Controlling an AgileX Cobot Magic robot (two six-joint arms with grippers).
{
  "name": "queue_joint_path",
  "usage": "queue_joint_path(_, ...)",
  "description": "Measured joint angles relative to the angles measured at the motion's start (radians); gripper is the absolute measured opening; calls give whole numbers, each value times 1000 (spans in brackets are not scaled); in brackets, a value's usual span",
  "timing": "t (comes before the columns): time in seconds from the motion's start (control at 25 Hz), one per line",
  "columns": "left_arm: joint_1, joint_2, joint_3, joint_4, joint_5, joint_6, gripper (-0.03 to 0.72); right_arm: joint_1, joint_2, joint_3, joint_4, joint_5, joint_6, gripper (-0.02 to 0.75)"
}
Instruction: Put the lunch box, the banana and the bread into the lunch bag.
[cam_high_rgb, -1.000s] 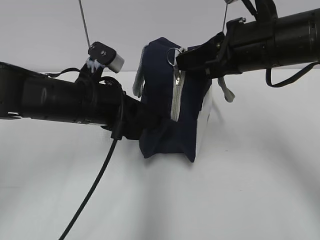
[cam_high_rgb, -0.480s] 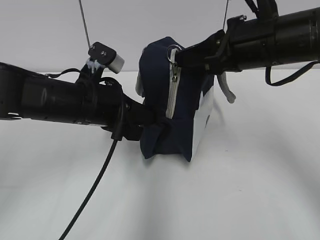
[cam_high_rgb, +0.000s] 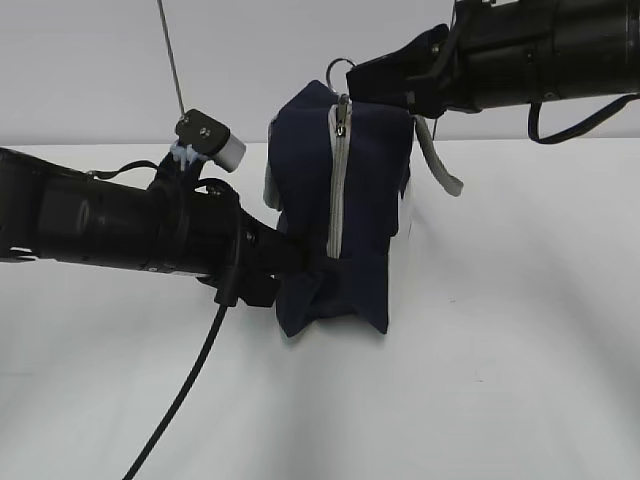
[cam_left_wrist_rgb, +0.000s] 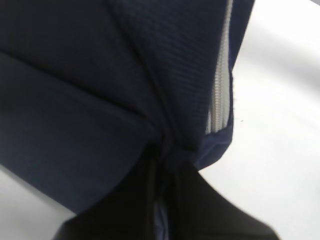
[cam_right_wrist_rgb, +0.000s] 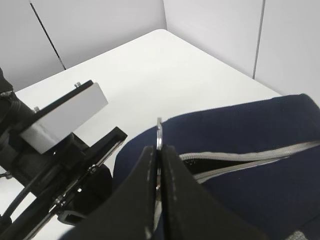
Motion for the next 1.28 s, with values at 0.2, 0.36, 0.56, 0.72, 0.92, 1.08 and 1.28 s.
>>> queue_joint_path(0.2, 0, 0, 13, 0, 7, 0, 22, 2, 0, -29, -1, -5, 0, -16)
queue_joint_path(0.36, 0, 0, 32, 0, 13, 0, 22, 4, 0, -40, -2, -47, 0, -16)
queue_joint_path(0.56, 0, 0, 65, 0, 22, 1, 22, 4, 24, -81, -16, -47, 1, -16)
queue_joint_path(0.72, 0, 0, 85, 0, 22, 1, 22, 4, 66, -123, -46, -22, 2, -16)
queue_joint_path(0.92, 1, 0, 105, 0, 35, 1, 20, 4, 120, -184, -125, 12, 37, -16)
queue_joint_path(1.08, 1, 0, 111, 0, 49, 1, 20, -2, 167, -232, -140, 21, 55, -16)
queue_joint_path(1.28, 1, 0, 111, 0, 58, -2, 20, -36, 217, -287, -142, 32, 86, -16)
